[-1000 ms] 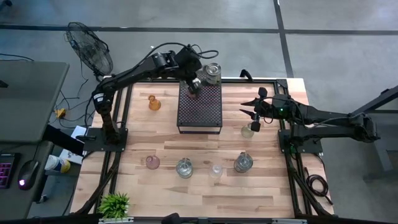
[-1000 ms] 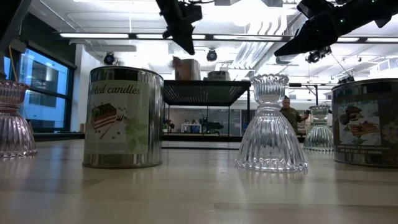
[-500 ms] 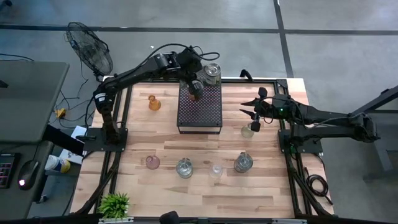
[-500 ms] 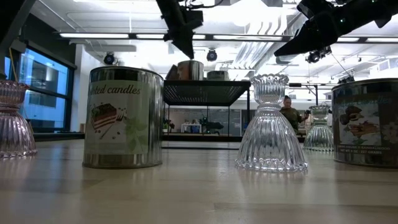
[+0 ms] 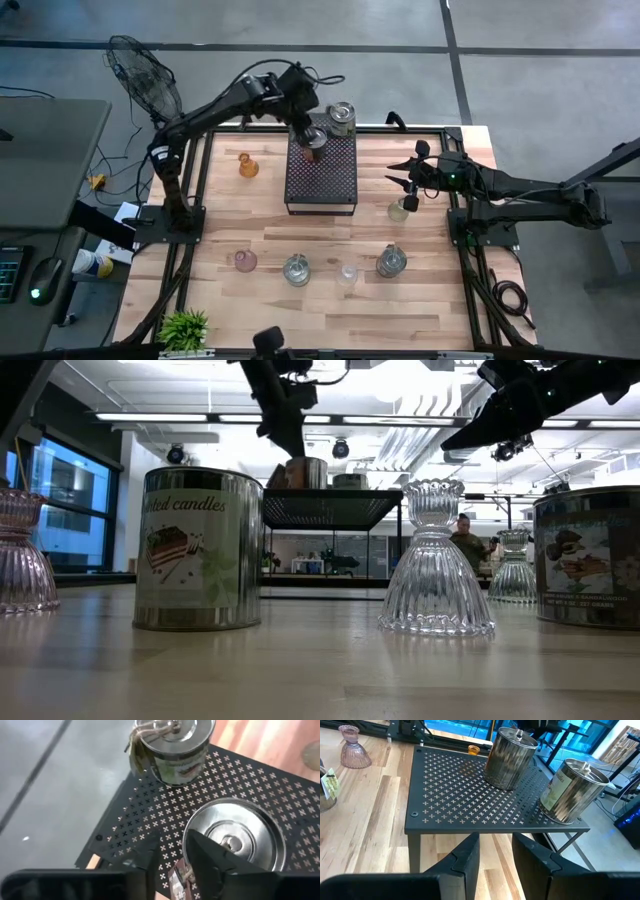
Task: Pick & Place candle stick holders
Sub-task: Align the silver scented candle with the silver scented candle on the black shelf
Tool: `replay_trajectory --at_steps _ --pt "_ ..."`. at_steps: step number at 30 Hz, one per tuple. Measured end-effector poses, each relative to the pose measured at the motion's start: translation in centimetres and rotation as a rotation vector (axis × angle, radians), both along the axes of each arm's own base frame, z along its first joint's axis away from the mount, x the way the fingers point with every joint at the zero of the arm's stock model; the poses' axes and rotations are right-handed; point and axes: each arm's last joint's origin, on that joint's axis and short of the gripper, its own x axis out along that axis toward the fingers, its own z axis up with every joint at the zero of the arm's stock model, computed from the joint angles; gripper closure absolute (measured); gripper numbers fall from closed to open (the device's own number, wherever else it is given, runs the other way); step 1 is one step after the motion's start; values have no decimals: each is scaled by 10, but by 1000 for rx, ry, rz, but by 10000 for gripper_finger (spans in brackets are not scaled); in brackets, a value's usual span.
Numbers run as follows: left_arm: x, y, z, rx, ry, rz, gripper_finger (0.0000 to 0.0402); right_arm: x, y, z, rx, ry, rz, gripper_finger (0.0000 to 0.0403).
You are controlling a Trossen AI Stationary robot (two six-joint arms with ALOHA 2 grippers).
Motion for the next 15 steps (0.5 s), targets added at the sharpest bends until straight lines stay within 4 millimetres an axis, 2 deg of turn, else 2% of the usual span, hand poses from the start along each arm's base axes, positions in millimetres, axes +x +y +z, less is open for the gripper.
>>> replay_trajectory --at_steps 4,15 --pt "-6 10 0 -13 -4 -69 275 0 0 0 0 0 0 295" --pt "-5 8 0 30 21 -242 273 0 0 0 0 0 0 295"
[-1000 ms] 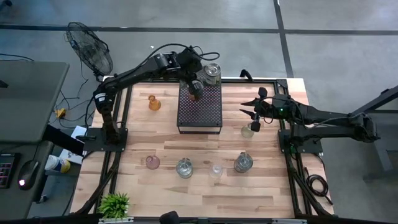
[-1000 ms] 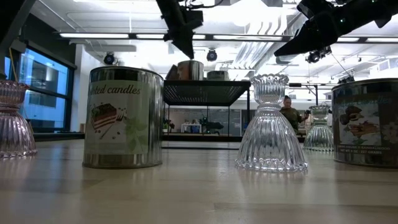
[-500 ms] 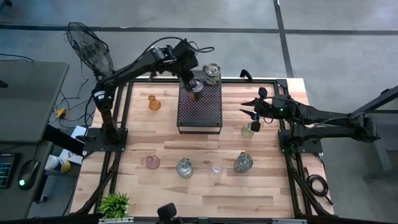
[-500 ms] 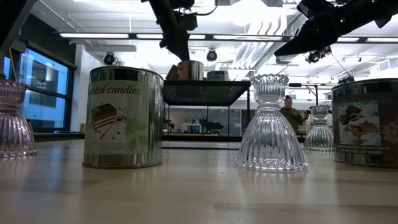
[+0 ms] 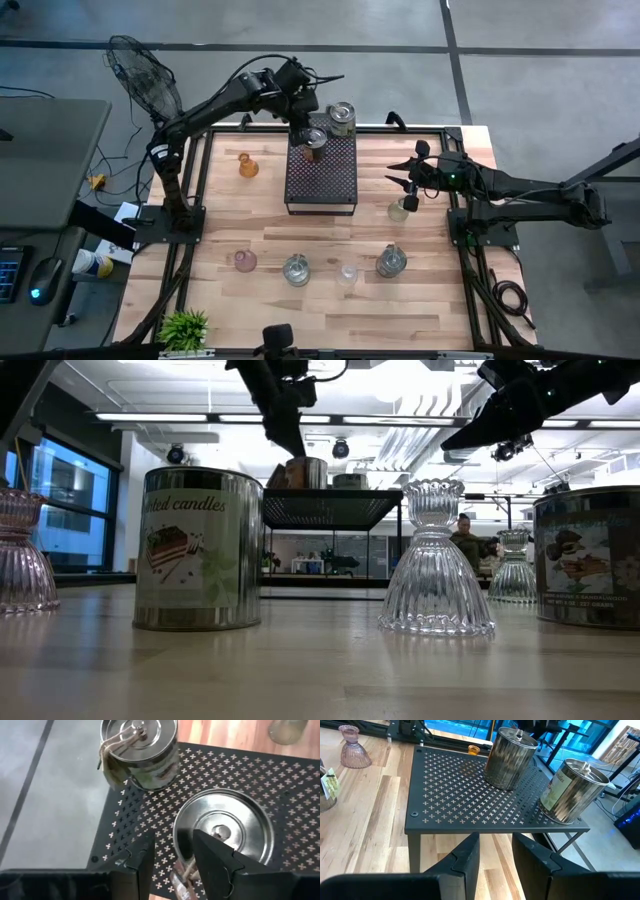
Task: Pick & Place candle stick holders
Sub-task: Align the silver scented candle with the silver scented candle on the black shelf
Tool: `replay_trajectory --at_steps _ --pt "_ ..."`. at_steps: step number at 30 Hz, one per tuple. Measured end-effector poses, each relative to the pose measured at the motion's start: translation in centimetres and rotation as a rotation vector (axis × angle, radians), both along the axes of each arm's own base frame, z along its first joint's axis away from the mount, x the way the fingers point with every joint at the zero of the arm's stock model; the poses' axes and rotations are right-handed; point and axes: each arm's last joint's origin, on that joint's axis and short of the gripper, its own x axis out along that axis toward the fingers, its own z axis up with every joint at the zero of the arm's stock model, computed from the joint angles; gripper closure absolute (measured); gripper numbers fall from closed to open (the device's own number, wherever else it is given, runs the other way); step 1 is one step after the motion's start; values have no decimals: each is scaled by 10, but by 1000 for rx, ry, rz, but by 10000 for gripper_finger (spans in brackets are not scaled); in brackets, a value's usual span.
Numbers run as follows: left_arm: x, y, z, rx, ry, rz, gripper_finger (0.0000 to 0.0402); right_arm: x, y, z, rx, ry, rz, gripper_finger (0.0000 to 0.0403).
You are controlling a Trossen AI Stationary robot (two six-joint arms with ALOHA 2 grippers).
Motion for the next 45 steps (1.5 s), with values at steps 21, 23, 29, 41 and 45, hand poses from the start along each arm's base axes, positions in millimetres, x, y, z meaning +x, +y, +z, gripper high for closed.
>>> replay_trajectory --at_steps 21,23,29,41,45 --pt "9 7 -20 -14 82 24 273 0 0 0 0 1 0 295" --pt "10 8 -21 -14 82 24 273 0 0 0 0 1 0 295" --pt "9 7 -21 -22 91 26 273 0 0 0 0 1 0 295" --pt "7 5 -22 -65 98 31 355 0 0 0 0 1 0 295" --pt "7 5 -22 -65 98 30 394 0 0 0 0 1 0 295"
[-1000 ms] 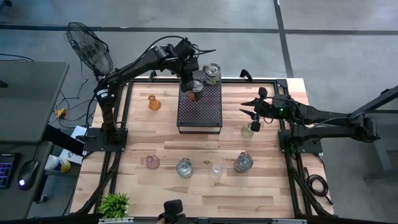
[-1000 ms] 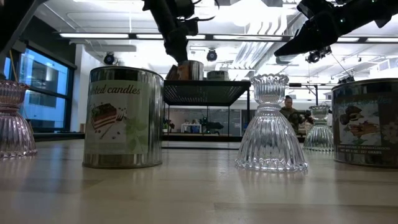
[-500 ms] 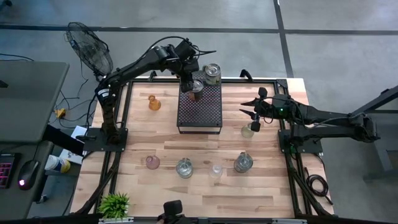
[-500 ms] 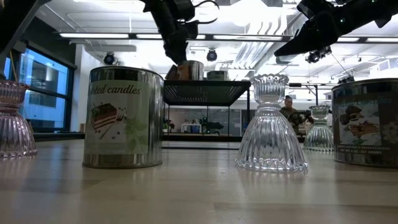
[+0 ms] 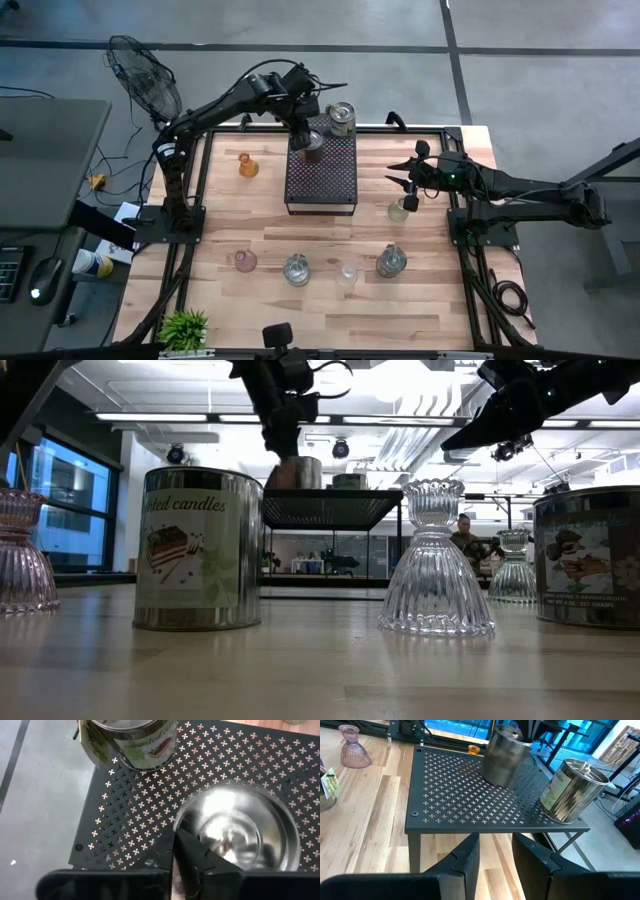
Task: Pick & Place candle stick holders
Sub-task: Align the silver scented candle with the silver scented candle on the black shelf
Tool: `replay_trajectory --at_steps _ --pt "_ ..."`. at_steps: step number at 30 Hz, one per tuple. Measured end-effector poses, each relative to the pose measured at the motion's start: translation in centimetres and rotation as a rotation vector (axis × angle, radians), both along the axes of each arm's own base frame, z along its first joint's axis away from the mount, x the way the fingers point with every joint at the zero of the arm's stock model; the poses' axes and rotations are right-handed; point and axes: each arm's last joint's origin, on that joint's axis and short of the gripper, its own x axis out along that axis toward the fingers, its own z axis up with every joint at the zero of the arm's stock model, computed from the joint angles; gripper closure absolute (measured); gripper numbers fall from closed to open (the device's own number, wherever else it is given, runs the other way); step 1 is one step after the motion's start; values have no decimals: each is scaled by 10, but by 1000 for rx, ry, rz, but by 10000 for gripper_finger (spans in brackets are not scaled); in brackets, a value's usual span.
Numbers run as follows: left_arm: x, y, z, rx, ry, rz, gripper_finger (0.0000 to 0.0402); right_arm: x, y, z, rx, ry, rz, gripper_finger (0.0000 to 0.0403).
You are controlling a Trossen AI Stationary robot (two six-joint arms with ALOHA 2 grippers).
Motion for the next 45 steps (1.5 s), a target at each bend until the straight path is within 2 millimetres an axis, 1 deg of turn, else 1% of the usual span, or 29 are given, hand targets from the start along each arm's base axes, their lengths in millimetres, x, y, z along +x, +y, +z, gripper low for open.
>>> replay_trajectory --at_steps 4,8,13,19,26,29,37,45 --pt "0 0 0 -7 1 13 397 0 0 0 0 0 0 295" --pt "0 1 0 -12 -5 62 399 0 0 0 0 0 0 295" --pt "0 3 0 -6 -23 180 400 0 0 0 0 0 0 295" --pt "4 8 1 -6 -89 315 401 0 0 0 0 0 0 295" --pt "1 11 1 73 -71 487 401 0 0 0 0 -1 0 295" --pt "1 12 2 89 -88 544 401 0 0 0 0 0 0 295" --pt "6 16 7 80 -207 642 401 0 0 0 0 0 0 295" --pt "7 17 3 41 -225 703 401 0 0 0 7 -3 -2 295"
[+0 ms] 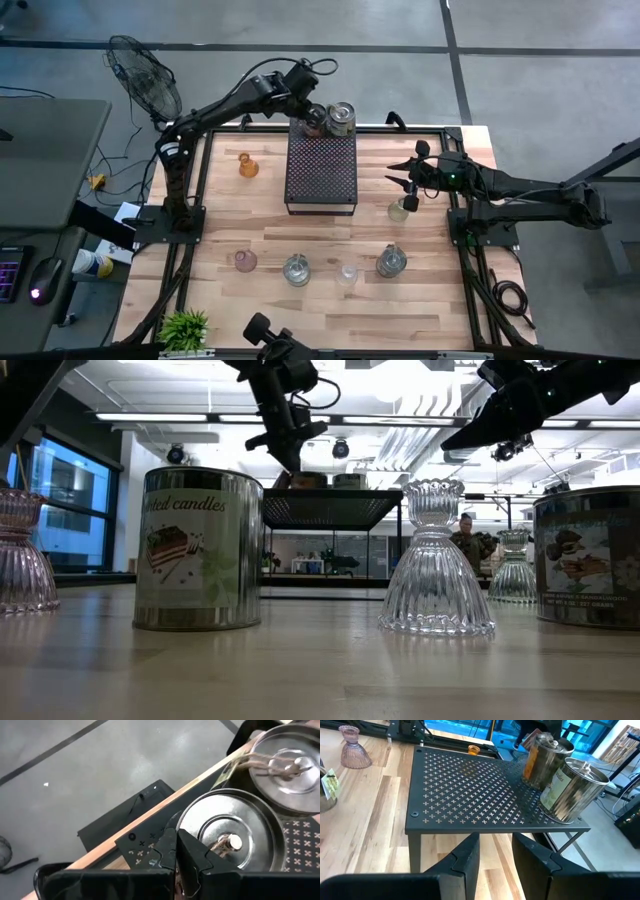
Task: Pick & Place candle stick holders
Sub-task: Align the silver scented candle with the silver scented candle on the black shelf
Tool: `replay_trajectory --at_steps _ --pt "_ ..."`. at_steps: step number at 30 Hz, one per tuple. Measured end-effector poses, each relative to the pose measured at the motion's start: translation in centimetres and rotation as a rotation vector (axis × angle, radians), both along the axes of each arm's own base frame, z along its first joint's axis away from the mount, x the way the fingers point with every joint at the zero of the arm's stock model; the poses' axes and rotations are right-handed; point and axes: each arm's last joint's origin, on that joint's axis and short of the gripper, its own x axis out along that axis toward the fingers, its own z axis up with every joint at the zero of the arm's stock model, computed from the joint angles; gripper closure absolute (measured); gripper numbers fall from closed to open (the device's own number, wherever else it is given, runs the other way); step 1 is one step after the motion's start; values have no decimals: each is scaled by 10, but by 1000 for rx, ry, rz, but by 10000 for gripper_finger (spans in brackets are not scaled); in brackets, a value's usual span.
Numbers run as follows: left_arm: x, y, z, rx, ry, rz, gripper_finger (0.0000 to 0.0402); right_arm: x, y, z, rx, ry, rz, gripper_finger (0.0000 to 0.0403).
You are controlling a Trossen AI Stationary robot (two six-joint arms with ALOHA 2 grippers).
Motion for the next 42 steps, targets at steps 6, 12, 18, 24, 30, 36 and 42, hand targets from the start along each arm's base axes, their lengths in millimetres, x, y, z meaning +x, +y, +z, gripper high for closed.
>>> replay_trajectory --at_steps 6,12,18,24,30,36,42 --pt "5 3 -9 -11 16 35 401 0 0 0 11 -4 0 295" --pt "5 4 -10 -5 12 55 401 0 0 0 20 -7 4 295" --pt "6 5 -10 14 9 84 401 0 0 0 20 -7 4 295" --pt "9 8 -7 45 -30 90 401 0 0 0 20 -7 4 295" --pt "9 8 -7 49 -37 92 401 0 0 0 20 -6 3 295" --pt "10 8 -8 44 -39 99 401 0 0 0 21 -7 3 295" --pt "9 8 -11 22 -28 106 401 0 0 0 21 -7 4 295"
